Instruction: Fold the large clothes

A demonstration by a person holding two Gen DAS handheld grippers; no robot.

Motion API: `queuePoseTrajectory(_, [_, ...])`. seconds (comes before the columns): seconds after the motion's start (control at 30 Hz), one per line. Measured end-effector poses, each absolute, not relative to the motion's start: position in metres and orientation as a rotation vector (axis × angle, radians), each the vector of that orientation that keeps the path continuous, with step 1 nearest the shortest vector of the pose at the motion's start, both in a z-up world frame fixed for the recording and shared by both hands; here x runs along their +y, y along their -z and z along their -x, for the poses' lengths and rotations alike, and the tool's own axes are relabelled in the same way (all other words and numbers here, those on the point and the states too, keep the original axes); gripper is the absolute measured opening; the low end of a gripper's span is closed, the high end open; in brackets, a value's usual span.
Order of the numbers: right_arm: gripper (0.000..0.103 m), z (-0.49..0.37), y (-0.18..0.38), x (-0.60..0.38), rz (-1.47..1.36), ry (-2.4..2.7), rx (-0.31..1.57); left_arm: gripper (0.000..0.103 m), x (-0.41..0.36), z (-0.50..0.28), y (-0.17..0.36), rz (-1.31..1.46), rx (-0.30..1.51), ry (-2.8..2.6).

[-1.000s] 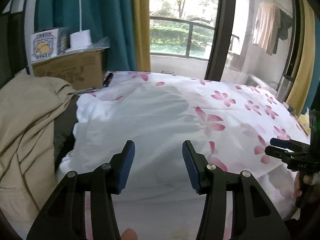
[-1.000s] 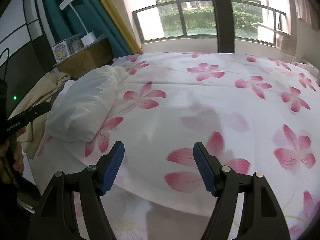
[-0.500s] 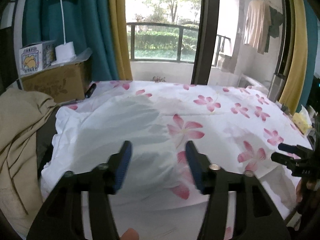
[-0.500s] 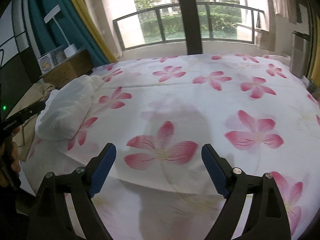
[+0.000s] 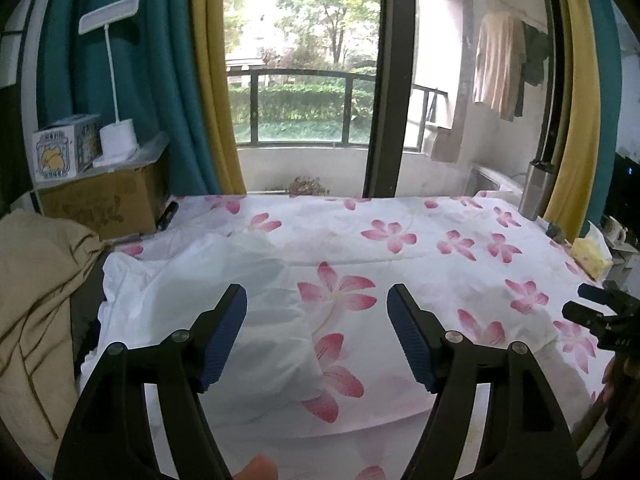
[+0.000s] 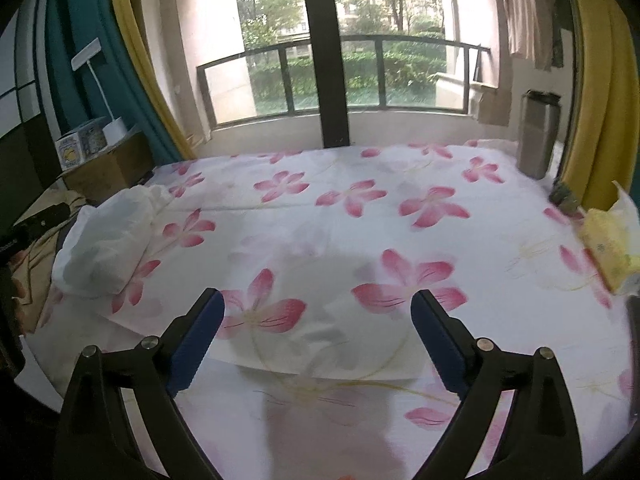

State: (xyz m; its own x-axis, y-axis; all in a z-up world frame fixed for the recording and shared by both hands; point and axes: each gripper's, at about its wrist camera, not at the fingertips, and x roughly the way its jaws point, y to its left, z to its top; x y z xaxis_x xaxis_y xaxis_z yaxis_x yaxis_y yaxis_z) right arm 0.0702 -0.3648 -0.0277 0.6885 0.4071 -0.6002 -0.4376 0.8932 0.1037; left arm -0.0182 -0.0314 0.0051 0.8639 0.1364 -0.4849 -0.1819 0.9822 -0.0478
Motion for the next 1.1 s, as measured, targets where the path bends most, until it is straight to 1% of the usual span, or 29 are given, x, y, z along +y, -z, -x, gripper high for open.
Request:
queuePoseTrajectory(0.47, [0.094, -0.053, -0.012, -0.399, 0.013, -0.387, 0.546, 0.076, -0.052, 0.033, -0.044, 0.049, 0.396, -0.171])
queuePoseTrajectory(0.87, [0.094, -0.041, -0.049, -0.402, 0.009, -0.294, 0.449, 0.076, -0.059, 0.047, -0.080, 0.030, 0.287, -0.193])
queuePoseTrajectory(1.1, [0.094, -0.027, -0.070, -0.391, 0.031, -0.277, 0.377, 0.076, -0.057, 0.059, -0.092, 0.050, 0.225, -0.207])
